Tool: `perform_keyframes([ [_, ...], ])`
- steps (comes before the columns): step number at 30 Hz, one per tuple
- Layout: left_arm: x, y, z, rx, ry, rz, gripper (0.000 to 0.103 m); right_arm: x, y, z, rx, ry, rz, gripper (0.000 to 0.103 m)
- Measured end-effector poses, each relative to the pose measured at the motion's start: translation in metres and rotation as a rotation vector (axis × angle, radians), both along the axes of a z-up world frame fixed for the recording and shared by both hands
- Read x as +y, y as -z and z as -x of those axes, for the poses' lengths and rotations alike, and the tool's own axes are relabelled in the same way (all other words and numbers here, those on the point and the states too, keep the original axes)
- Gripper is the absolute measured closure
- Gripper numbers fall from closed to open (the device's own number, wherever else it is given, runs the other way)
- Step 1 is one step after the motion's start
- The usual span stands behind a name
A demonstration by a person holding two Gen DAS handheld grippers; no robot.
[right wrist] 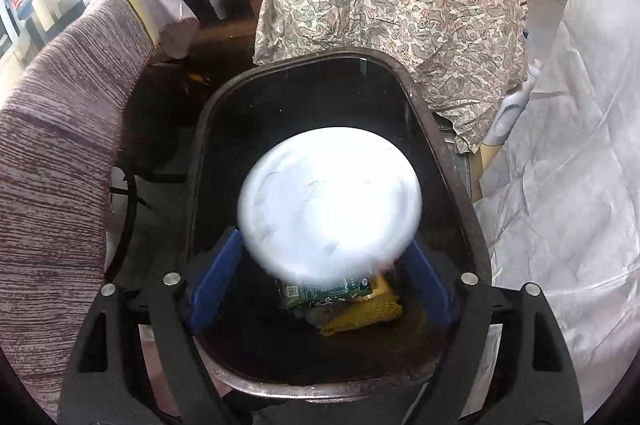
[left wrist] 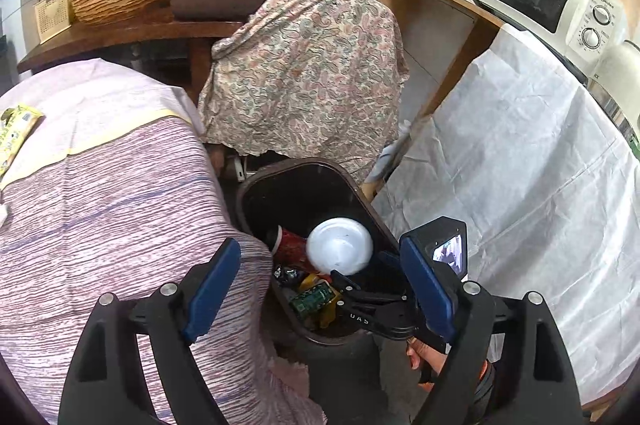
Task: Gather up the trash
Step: 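Carry the yellow net and yogurt cup to the black bin and release both, then move both grippers back over the table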
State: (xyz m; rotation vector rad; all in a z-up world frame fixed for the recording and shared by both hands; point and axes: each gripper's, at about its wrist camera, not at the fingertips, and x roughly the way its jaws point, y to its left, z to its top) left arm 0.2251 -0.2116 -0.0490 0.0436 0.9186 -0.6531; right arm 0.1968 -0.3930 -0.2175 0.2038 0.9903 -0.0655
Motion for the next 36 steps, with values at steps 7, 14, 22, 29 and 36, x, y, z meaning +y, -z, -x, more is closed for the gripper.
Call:
perform_keyframes([
  [7, 0.021, -0.004, -0.003, -0.015, -0.021, -0.033, 0.021, 0.003, 0.02, -0.009, 0.111, 0.001, 0.062, 0.014],
  [14, 0.062, -0.023, -0.009, -0.056, -0.066, -0.054, 0.015, 0.011, -0.002, 0.004, 0.057, 0.001, 0.033, 0.014],
  [22, 0.129, -0.036, -0.018, -0.11, -0.174, -0.098, 0.012, 0.023, -0.073, 0.015, -0.105, -0.02, 0.018, 0.014],
  [29, 0.187, -0.037, -0.029, -0.13, -0.284, -0.147, 0.011, 0.053, -0.14, 0.013, -0.251, -0.085, 0.018, 0.014],
  [36, 0.261, -0.025, -0.042, -0.102, -0.418, -0.177, 0.011, 0.109, -0.183, 0.005, -0.321, -0.244, -0.008, 0.014],
])
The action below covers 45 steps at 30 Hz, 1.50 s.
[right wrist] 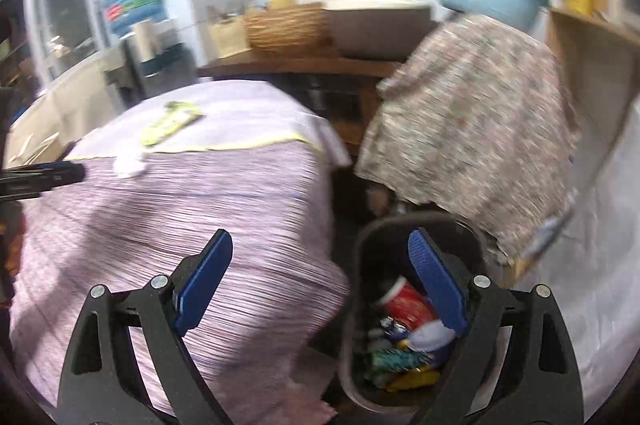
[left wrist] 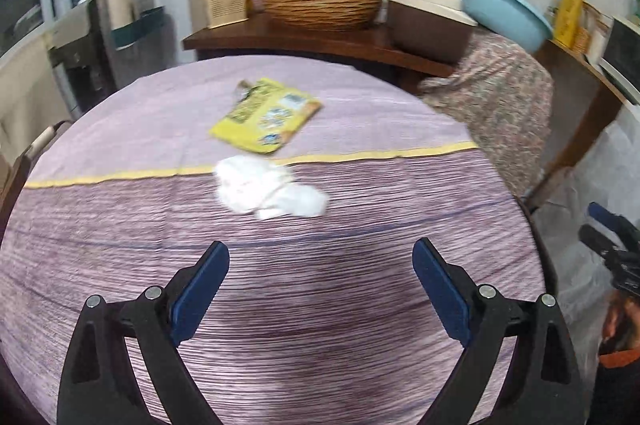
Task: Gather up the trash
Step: 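Move both grippers back over the table, then grasp the white tissue with the left gripper while the right gripper grasps the yellow wrapper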
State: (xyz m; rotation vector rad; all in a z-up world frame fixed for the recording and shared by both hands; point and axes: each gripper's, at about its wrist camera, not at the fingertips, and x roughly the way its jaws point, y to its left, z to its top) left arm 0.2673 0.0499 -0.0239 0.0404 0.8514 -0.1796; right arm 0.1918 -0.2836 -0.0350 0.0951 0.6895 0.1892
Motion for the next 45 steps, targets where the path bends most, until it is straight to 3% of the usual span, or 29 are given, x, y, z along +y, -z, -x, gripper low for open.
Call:
perform_keyframes([
  [7, 0.033, 0.018, -0.029, 0.023, -0.063, -0.055, 0.011, 0.056, -0.021, -0.014, -0.018, -0.137, 0.015, 0.014],
  [18, 0.009, 0.044, -0.076, 0.063, -0.003, -0.109, 0.012, 0.105, -0.028, -0.035, -0.001, -0.223, 0.043, 0.014],
  [21, 0.009, 0.05, -0.084, 0.087, -0.015, -0.109, 0.03, 0.11, -0.025, -0.04, 0.009, -0.228, 0.051, 0.014],
  [22, 0.011, 0.052, -0.086, 0.1, -0.018, -0.09, 0.042, 0.111, -0.025, -0.041, 0.01, -0.229, 0.056, 0.014],
  [24, 0.015, 0.052, -0.086, 0.097, -0.033, -0.071, 0.051, 0.115, -0.025, -0.045, 0.011, -0.232, 0.059, 0.014],
  [26, 0.021, 0.049, -0.086, 0.093, -0.043, -0.041, 0.074, 0.118, -0.026, -0.05, 0.014, -0.239, 0.052, 0.014],
  [29, 0.031, 0.044, -0.084, 0.094, -0.049, 0.016, 0.086, 0.126, -0.027, -0.059, 0.02, -0.249, 0.038, 0.014],
  [36, 0.06, 0.013, -0.06, -0.008, -0.078, 0.095, 0.087, 0.154, -0.022, -0.086, 0.051, -0.292, 0.005, 0.014],
  [40, 0.079, -0.005, -0.056, -0.067, -0.122, 0.1, 0.087, 0.178, -0.021, -0.104, 0.064, -0.315, 0.019, 0.014],
  [45, 0.092, -0.008, -0.054, -0.083, -0.156, 0.103, 0.087, 0.219, -0.012, -0.141, 0.107, -0.336, 0.019, 0.014],
])
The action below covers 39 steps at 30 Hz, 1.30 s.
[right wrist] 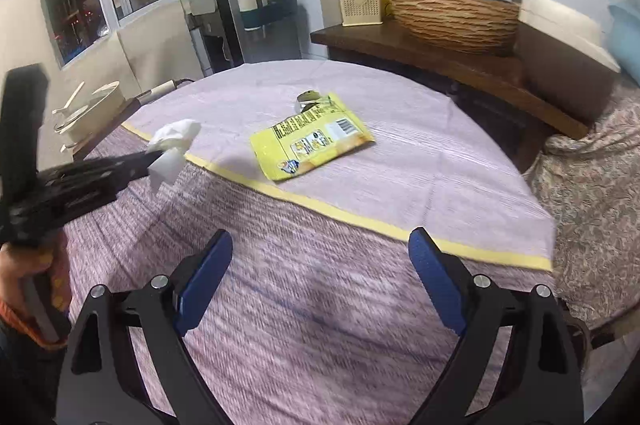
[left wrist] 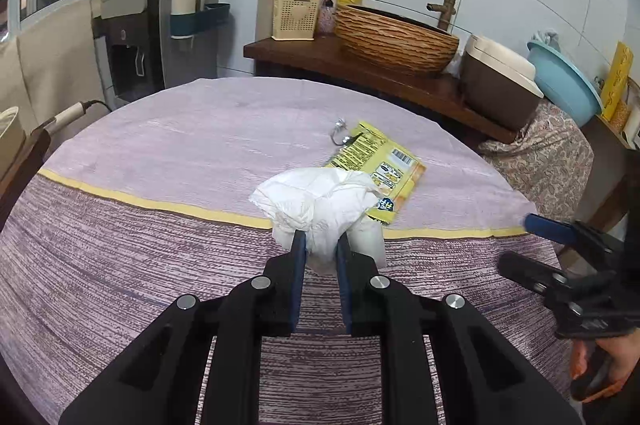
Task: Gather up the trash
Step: 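Grasp the white tissue with the left gripper while the right gripper grasps the yellow wrapper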
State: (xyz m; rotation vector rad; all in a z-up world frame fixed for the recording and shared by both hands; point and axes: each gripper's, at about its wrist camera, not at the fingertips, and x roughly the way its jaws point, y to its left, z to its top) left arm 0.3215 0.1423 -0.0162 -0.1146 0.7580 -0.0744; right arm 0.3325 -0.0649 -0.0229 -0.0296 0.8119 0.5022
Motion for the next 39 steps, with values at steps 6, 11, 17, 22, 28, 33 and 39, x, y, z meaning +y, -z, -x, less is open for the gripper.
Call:
perform_keyframes([
  [6, 0.009, 0.001, 0.001, -0.011, -0.025, 0.002, 0.087, 0.042, 0.02, -0.052, 0.035, 0.044, 0.043, 0.014],
  [11, 0.012, 0.006, 0.0, -0.002, -0.03, -0.002, 0.087, 0.058, 0.03, -0.098, 0.053, 0.097, 0.061, 0.014],
  [17, 0.016, 0.005, 0.003, -0.011, -0.043, -0.006, 0.087, 0.082, 0.02, -0.135, 0.012, 0.108, 0.087, 0.014],
  [22, 0.02, 0.007, 0.003, -0.003, -0.044, 0.01, 0.087, 0.124, 0.027, -0.159, -0.03, 0.053, 0.274, 0.014],
  [28, 0.011, 0.009, 0.002, 0.005, -0.02, -0.013, 0.087, 0.116, 0.045, -0.189, 0.048, 0.073, 0.219, 0.017],
  [33, 0.011, 0.014, -0.001, 0.017, -0.021, -0.023, 0.087, 0.118, 0.052, -0.191, 0.063, 0.048, 0.191, 0.043],
  [39, 0.017, 0.014, -0.001, 0.015, -0.039, -0.009, 0.087, 0.121, 0.045, -0.171, 0.029, 0.009, 0.161, 0.078],
])
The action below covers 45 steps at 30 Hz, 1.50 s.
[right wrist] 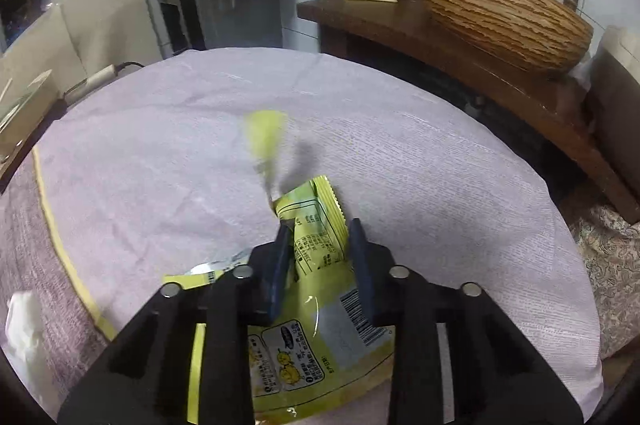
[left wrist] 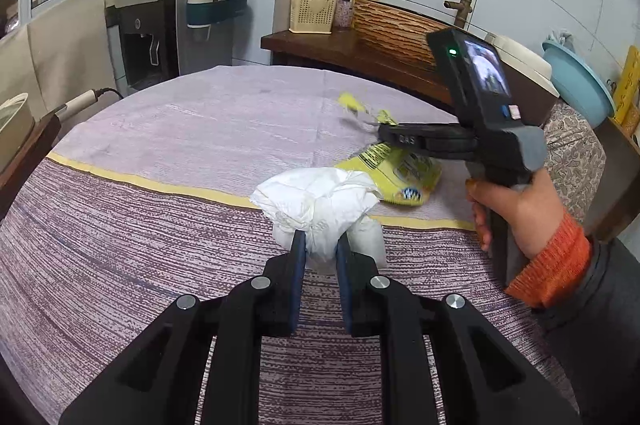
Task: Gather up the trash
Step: 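Grasp the white tissue with the left gripper while the right gripper grasps the yellow wrapper, then carry the tissue and yellow wrapper to the black bin and release both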
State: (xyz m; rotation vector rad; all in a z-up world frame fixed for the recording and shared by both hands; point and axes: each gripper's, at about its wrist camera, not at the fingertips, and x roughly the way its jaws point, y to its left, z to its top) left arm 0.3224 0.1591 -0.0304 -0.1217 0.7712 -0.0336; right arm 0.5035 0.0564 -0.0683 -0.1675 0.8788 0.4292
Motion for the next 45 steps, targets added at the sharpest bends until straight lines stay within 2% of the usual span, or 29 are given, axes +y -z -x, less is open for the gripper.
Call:
perform_keyframes([
  [8, -0.003, -0.001, 0.004, -0.013, 0.005, 0.021, 0.087, -0.029, -0.029, 0.05, -0.05, -0.032, -0.068, 0.082],
  [15, -0.033, -0.009, 0.013, -0.034, 0.104, 0.018, 0.087, -0.089, -0.056, 0.117, -0.07, -0.032, -0.142, 0.082],
  [23, -0.109, -0.006, 0.03, -0.014, 0.285, 0.008, 0.087, -0.182, -0.064, 0.198, -0.125, 0.037, -0.142, 0.082],
  [32, -0.219, -0.013, 0.065, -0.011, 0.515, -0.011, 0.087, -0.308, -0.059, 0.283, -0.195, 0.211, -0.115, 0.082],
  [39, -0.29, -0.009, 0.081, 0.014, 0.632, 0.012, 0.087, -0.389, -0.043, 0.326, -0.188, 0.343, -0.112, 0.082],
  [45, -0.341, 0.009, 0.09, 0.055, 0.675, 0.017, 0.087, -0.429, -0.012, 0.337, -0.156, 0.426, -0.072, 0.082],
])
